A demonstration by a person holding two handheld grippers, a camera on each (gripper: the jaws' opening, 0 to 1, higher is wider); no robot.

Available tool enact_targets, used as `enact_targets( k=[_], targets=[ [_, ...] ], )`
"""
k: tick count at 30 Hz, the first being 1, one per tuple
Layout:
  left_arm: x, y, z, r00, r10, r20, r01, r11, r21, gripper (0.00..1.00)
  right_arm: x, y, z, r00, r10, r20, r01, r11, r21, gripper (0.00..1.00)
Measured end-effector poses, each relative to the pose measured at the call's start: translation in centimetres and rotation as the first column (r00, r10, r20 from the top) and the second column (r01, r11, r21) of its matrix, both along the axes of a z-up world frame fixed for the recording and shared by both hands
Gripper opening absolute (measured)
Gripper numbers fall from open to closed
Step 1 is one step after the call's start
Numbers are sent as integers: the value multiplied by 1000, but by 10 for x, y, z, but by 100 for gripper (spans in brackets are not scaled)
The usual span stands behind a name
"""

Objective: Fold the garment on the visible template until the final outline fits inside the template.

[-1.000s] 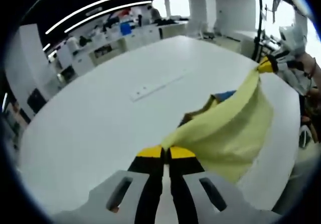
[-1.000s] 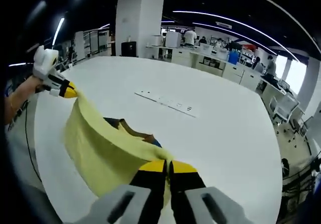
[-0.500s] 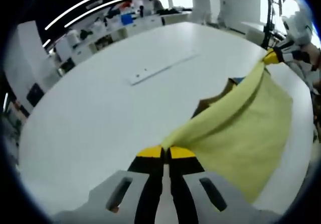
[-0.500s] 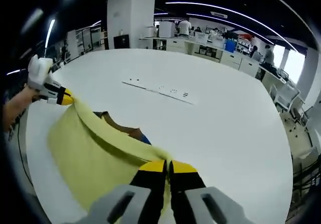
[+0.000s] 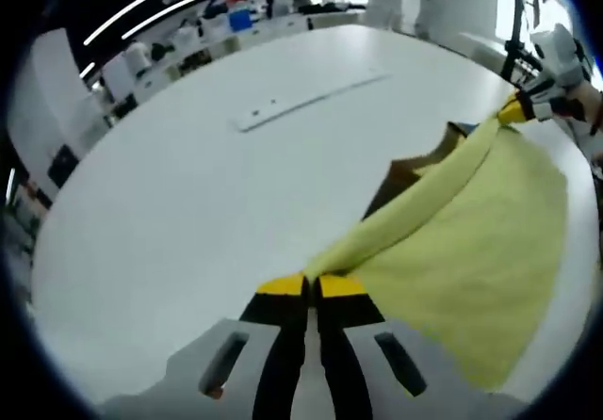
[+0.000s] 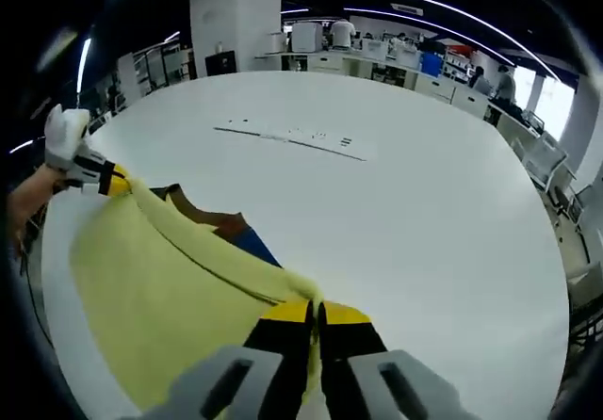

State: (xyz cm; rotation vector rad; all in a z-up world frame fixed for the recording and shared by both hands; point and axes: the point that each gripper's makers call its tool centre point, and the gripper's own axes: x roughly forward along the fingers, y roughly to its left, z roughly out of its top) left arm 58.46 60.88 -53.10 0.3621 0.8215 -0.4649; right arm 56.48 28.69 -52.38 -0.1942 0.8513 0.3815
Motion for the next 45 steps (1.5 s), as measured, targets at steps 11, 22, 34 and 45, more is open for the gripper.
enact_targets(
  k=[11,22,34,45],
  targets=[
    [3,1,5,998,-49,39,49,999,-3,8,5,-1,5,1000,-29,8,29,995,93,19],
    [0,5,9,991,-97,89,100,994,-40,29,11,-13,2,998,-48,49,43,995,87,23],
    [17,10,4,996,30,78,-20,992,-125,33,15,-16,-9,990,-140,9,138,983,122,24],
    [-6,7,37,993,4,122,17,986,-168,46,-5,-4,18,994,-109,1,107,977,185,56]
  ],
)
